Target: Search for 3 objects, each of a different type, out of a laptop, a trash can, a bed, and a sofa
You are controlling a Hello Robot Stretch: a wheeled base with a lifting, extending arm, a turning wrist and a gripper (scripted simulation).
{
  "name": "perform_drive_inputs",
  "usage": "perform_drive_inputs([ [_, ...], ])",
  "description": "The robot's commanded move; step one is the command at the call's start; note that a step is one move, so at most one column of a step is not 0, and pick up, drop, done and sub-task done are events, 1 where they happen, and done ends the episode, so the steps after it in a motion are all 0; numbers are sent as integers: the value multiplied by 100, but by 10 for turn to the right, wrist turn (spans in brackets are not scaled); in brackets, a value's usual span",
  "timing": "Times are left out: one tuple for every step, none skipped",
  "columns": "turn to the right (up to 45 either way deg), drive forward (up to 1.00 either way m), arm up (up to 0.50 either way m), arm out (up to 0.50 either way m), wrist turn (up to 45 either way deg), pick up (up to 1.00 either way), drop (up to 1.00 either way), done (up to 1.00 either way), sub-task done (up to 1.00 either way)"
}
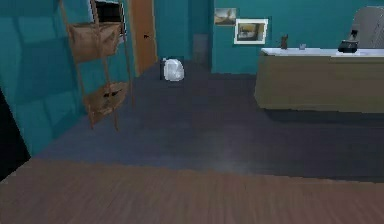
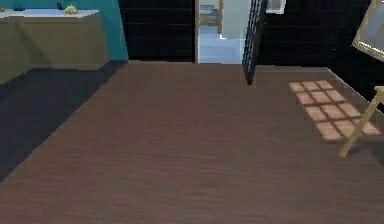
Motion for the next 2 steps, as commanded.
perform_drive_inputs([
  [0, 100, 0, 0, 0, 0, 0, 0, 0],
  [0, 100, 0, 0, 0, 0, 0, 0, 0],
])
